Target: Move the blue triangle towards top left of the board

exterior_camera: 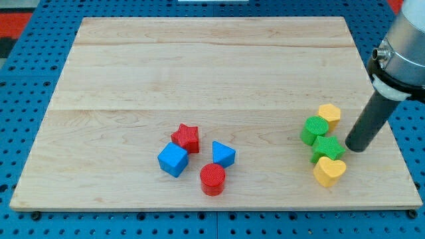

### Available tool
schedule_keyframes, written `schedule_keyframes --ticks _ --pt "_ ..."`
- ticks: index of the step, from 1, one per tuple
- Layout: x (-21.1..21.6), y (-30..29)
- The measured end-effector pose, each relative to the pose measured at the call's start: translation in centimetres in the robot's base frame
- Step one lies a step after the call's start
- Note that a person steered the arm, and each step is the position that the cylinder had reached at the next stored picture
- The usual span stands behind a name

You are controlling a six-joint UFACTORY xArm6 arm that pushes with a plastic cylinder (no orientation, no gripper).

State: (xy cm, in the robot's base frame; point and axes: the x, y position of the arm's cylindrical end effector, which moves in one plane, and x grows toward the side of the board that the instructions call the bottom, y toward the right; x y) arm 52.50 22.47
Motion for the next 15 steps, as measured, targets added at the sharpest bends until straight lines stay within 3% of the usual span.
schedule_keyframes --ticks 1,2,3,8,11,15 --pt "1.8 3.1" --pt "7.1 4.1" --pt "8.8 -1.6" --pt "5.9 -19.7" --pt "-4.8 -25.2" --pt "-21.1 -20.4"
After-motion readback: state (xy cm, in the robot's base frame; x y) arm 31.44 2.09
